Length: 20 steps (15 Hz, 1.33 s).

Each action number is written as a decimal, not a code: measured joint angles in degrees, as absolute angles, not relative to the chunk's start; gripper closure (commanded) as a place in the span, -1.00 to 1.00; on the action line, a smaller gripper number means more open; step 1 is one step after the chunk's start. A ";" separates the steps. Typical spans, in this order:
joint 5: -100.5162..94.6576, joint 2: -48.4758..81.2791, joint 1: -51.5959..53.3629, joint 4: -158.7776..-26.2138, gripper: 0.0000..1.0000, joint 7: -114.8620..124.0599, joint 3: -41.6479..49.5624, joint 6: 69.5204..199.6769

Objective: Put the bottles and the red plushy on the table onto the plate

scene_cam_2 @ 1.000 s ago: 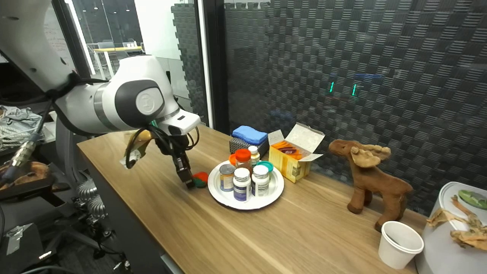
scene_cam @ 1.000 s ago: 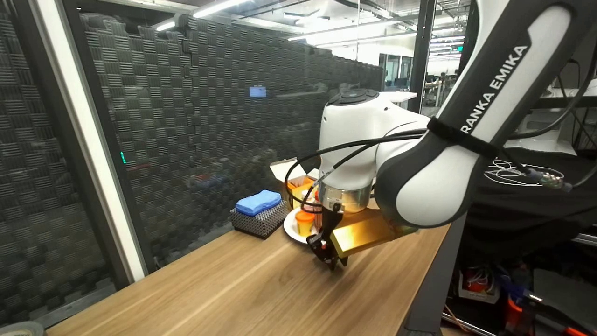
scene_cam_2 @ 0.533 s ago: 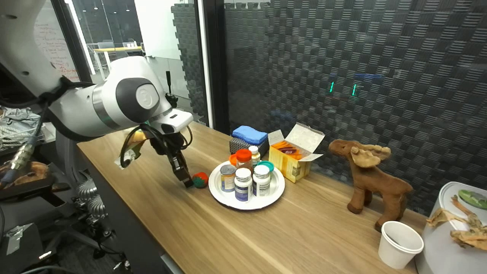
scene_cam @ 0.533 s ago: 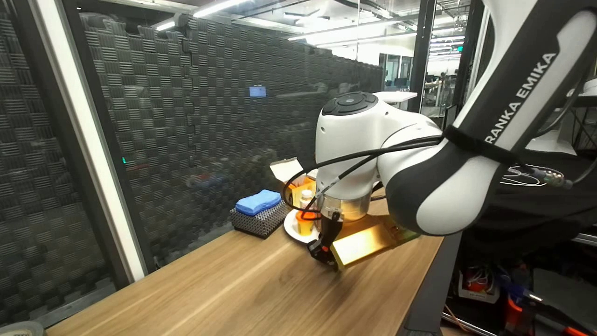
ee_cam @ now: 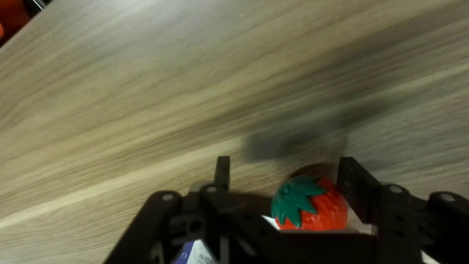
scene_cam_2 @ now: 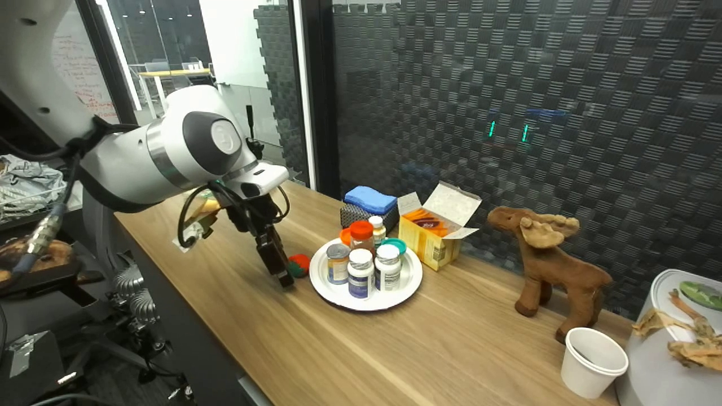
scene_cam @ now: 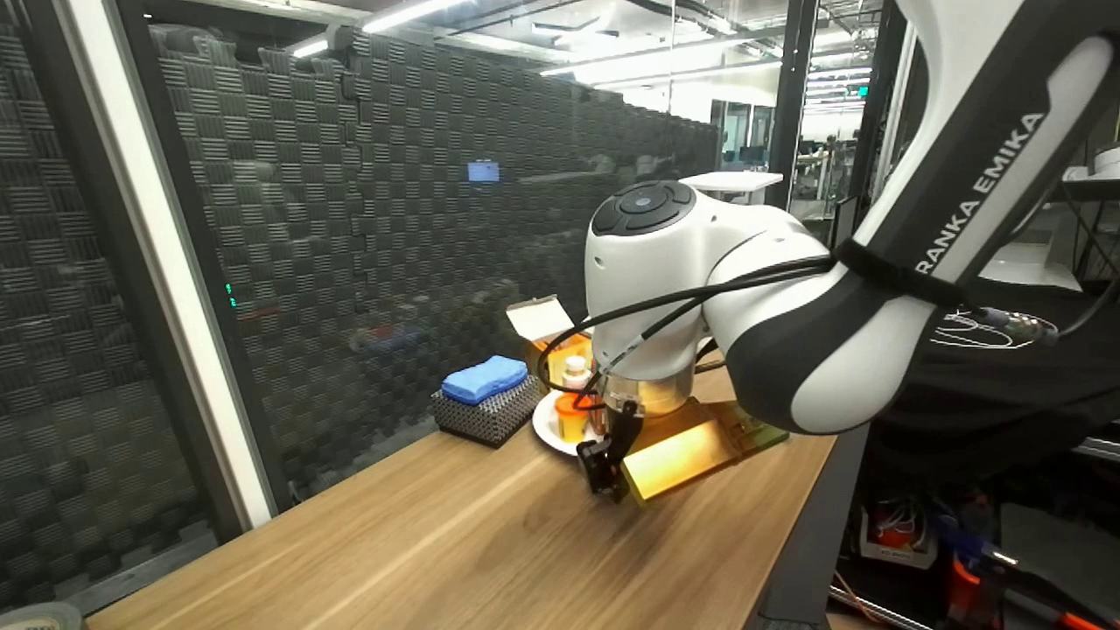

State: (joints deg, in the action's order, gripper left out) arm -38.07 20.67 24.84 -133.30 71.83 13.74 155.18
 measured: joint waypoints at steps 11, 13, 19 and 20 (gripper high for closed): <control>-38.09 25.89 22.30 -127.69 -0.26 72.31 12.16 157.49; -38.09 25.90 22.37 -127.49 0.06 72.32 11.83 157.95; -38.09 25.36 23.75 -127.82 0.47 72.77 11.13 158.17; -38.09 25.08 24.36 -128.15 0.47 73.34 11.14 158.17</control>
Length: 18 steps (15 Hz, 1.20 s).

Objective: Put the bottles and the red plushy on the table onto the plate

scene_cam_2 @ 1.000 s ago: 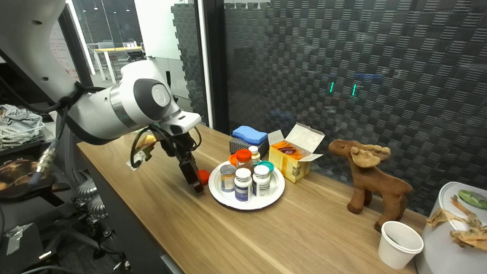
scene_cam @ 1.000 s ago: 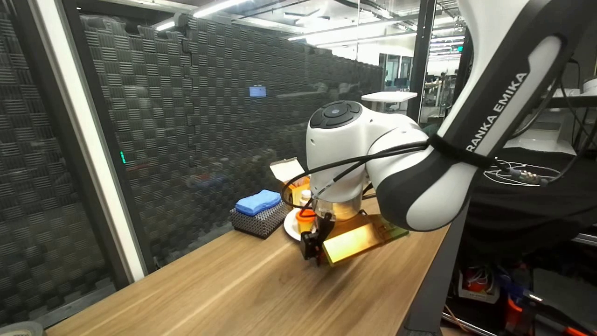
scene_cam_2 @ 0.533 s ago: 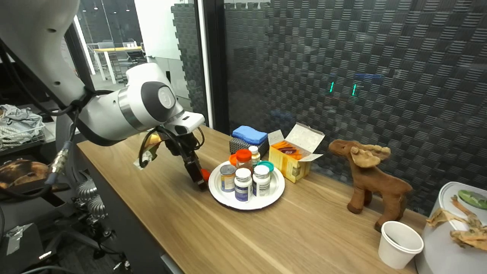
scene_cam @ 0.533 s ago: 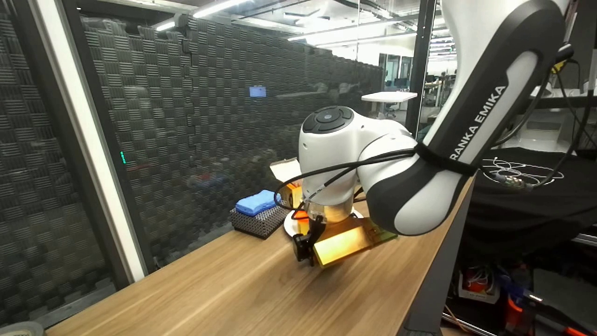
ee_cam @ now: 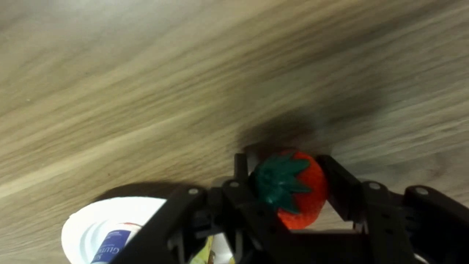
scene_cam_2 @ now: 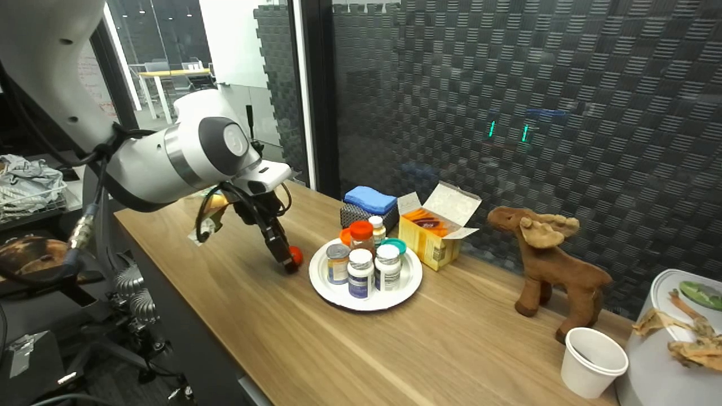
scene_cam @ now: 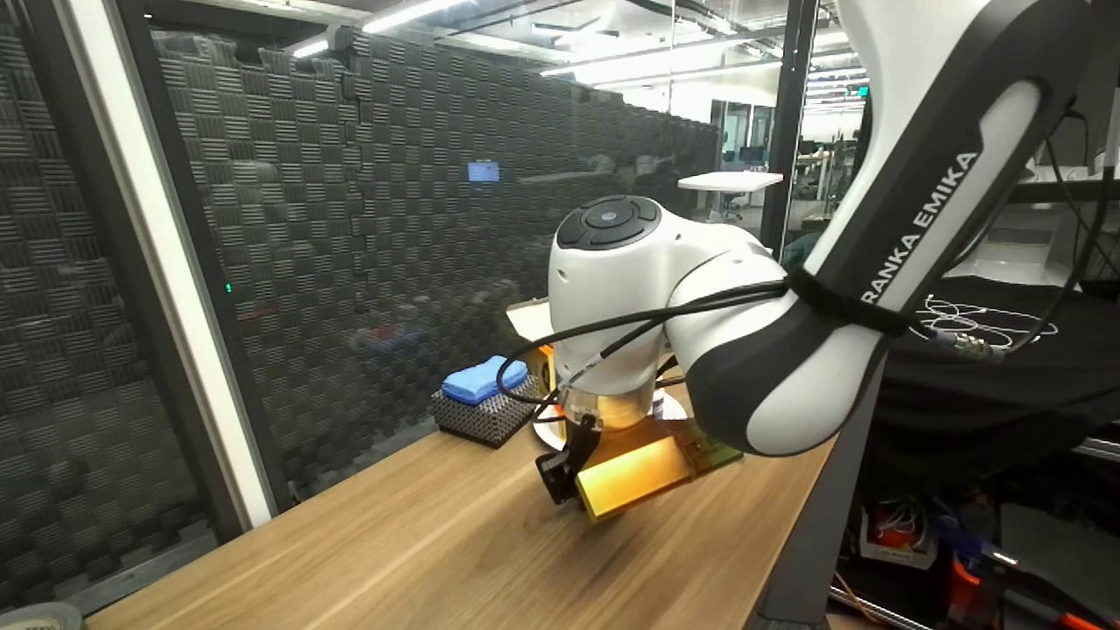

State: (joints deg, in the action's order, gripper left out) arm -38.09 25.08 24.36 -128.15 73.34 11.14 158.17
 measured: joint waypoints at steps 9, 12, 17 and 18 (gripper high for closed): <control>-48.14 22.15 32.09 -127.15 0.47 90.27 18.11 156.93; -48.08 24.16 31.91 -125.99 0.47 91.66 18.89 155.81; -48.06 27.95 27.18 -122.68 0.47 92.86 13.78 153.23; -48.05 28.32 26.25 -121.96 0.47 92.95 12.72 152.80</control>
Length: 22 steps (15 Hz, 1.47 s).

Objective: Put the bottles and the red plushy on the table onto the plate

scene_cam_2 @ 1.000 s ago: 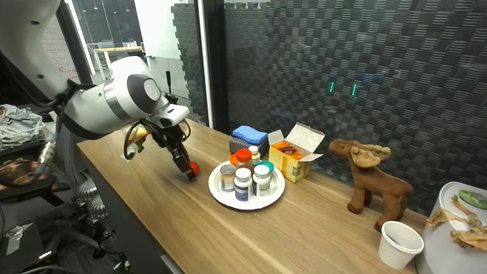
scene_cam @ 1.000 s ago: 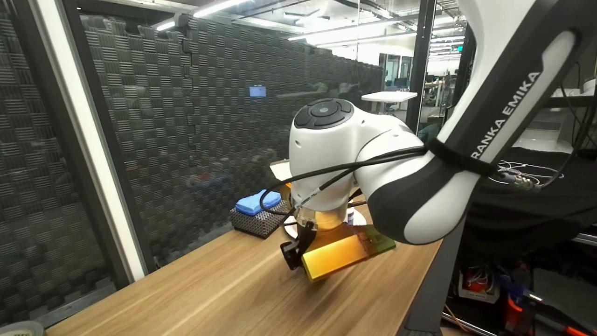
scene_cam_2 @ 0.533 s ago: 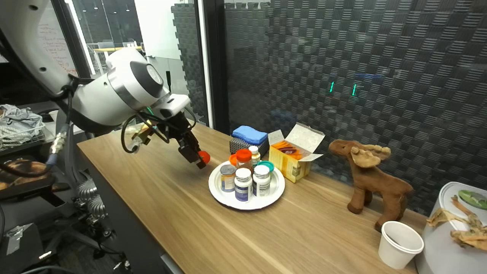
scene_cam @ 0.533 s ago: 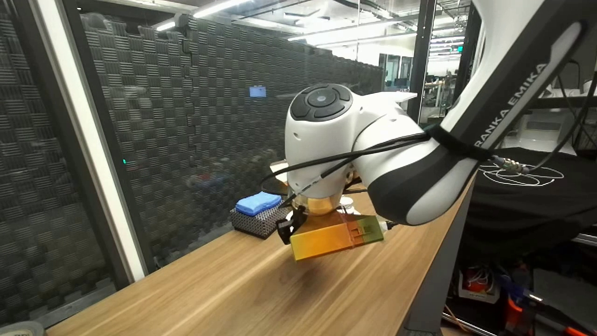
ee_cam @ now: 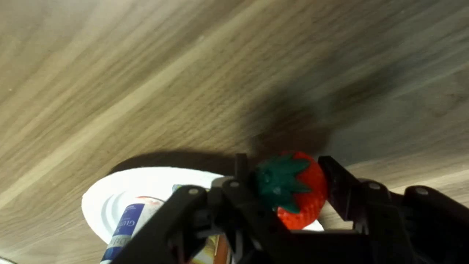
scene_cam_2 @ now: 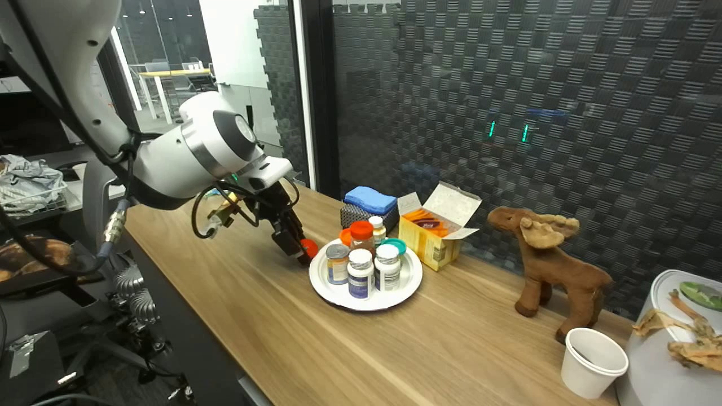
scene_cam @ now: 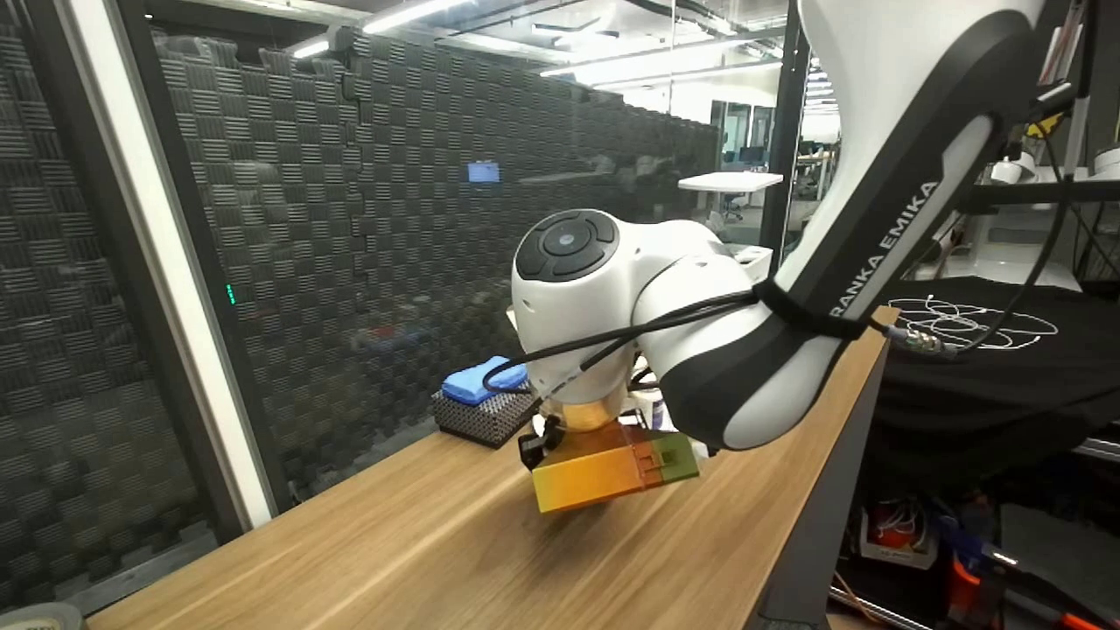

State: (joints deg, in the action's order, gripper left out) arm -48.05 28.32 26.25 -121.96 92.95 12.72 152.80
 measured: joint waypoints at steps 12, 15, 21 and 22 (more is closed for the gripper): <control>-48.47 29.56 22.67 -116.08 0.47 95.00 9.90 146.51; -48.47 30.55 22.05 -114.64 -0.53 95.55 9.62 145.33; -48.47 31.57 21.08 -113.06 -1.00 96.42 8.74 143.74; -48.47 31.54 20.85 -112.96 -1.00 96.51 8.38 143.74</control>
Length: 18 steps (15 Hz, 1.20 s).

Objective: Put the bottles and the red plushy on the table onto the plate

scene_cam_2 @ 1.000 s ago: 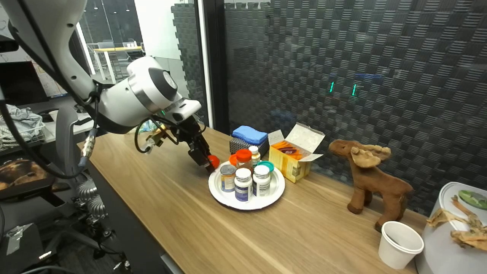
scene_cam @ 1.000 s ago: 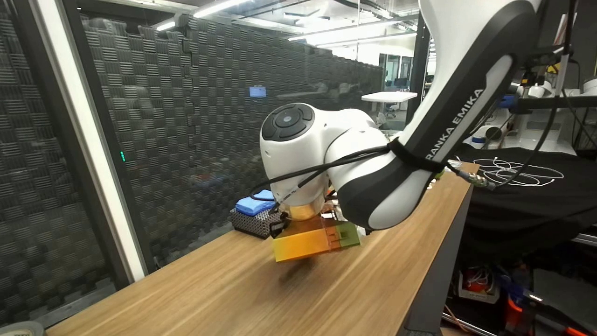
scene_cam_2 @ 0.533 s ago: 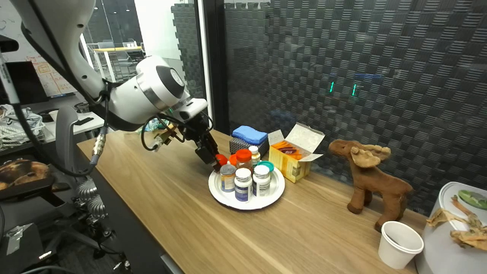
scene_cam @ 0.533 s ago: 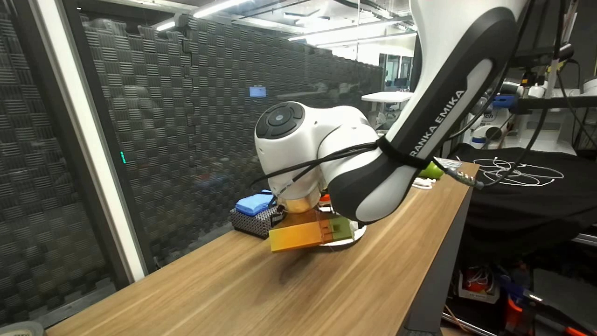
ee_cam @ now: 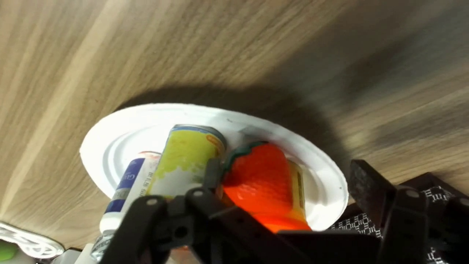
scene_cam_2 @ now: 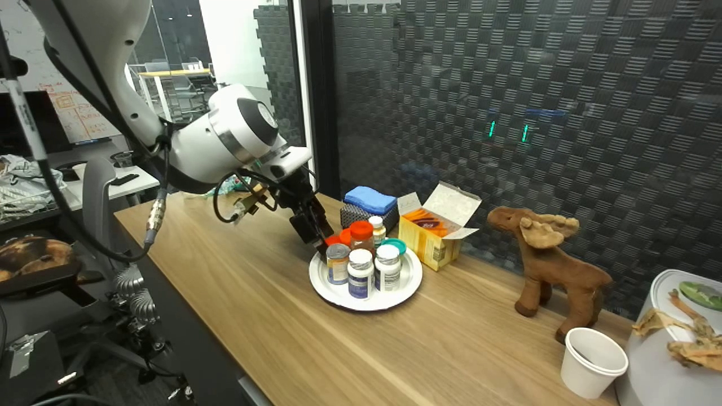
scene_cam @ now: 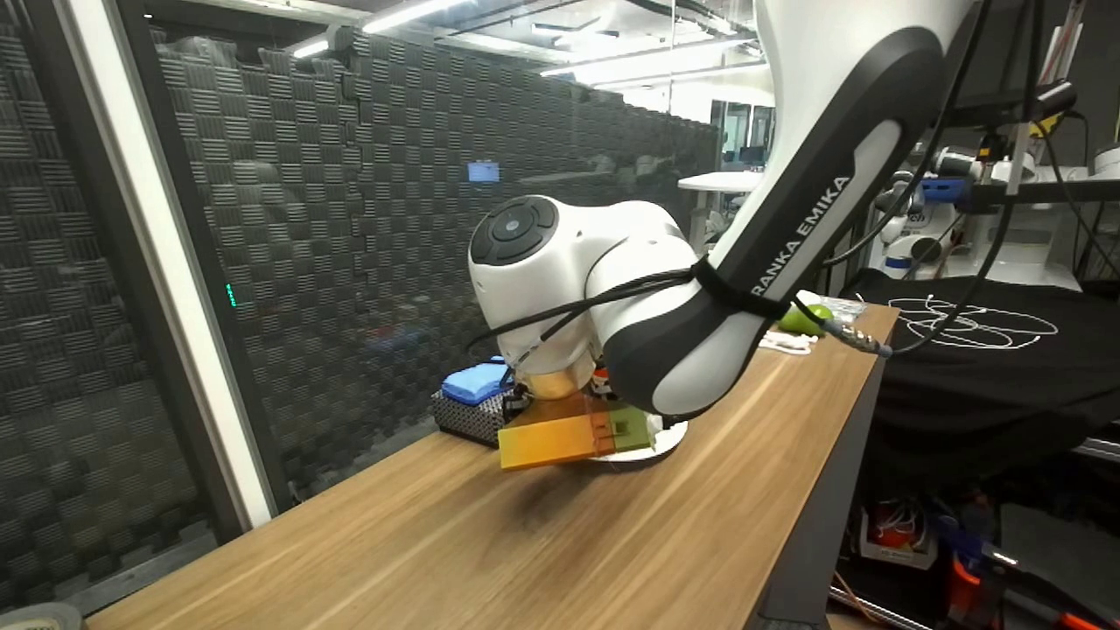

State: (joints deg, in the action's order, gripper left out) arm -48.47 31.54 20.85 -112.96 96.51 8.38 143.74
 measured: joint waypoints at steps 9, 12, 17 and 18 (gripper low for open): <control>-38.35 23.83 16.87 -117.09 -1.00 85.32 -1.37 143.04; -28.87 16.63 11.38 -122.46 -1.00 72.49 -9.82 139.59; -13.99 4.35 1.70 -129.99 -1.00 51.29 -21.81 126.40; -11.11 2.44 0.52 -130.91 -1.00 47.01 -23.01 123.97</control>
State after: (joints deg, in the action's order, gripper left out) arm -11.11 2.44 0.52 -130.91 47.01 -23.01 123.97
